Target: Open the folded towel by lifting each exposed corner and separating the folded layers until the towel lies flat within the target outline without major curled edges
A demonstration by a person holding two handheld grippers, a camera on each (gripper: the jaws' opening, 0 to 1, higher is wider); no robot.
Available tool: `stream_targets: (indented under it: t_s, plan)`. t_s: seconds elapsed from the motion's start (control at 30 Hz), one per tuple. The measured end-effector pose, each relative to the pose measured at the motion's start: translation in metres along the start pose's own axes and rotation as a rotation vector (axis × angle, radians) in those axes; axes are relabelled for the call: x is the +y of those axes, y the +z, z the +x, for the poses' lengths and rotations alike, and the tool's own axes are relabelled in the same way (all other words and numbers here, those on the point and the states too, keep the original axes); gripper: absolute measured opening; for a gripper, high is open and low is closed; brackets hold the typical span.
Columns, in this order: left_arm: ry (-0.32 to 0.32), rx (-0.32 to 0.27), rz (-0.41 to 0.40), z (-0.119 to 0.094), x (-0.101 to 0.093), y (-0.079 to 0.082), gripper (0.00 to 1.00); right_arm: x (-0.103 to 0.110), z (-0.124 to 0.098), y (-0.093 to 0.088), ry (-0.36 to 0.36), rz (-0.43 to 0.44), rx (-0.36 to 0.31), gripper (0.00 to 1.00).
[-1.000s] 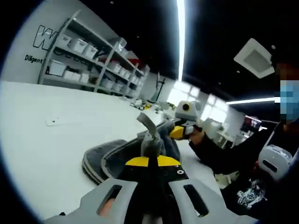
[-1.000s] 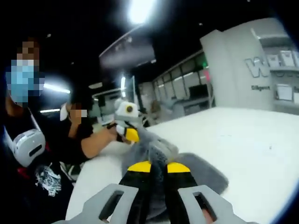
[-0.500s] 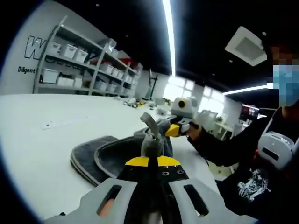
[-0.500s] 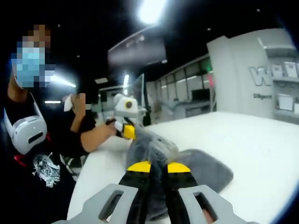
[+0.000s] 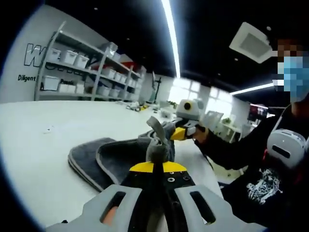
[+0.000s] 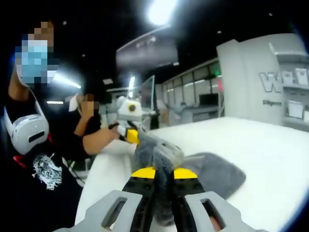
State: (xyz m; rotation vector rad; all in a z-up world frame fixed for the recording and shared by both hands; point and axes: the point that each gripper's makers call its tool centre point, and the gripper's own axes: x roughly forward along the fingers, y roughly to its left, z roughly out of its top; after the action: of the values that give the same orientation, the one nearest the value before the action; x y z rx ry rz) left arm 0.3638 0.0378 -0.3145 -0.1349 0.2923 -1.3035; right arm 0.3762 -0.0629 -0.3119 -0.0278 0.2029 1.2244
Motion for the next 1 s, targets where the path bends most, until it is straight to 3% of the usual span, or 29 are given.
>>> stream_targets:
  t_s: [0.37,0.57,0.7,1.0]
  plan:
    - [0.007,0.01,0.024,-0.003,-0.02,-0.01,0.01,0.015,-0.01,-0.006,-0.004,-0.07,0.009,0.04]
    - [-0.005,0.058,0.077,-0.003,-0.03,-0.031,0.04,0.025,-0.013,-0.02,0.002,-0.089,0.042,0.05]
    - [0.012,0.049,0.113,-0.006,-0.029,-0.03,0.1,0.03,-0.016,-0.021,0.002,-0.082,0.036,0.06]
    - [0.015,0.039,0.1,-0.01,-0.029,-0.027,0.05,0.037,-0.02,-0.022,0.004,-0.084,0.037,0.06]
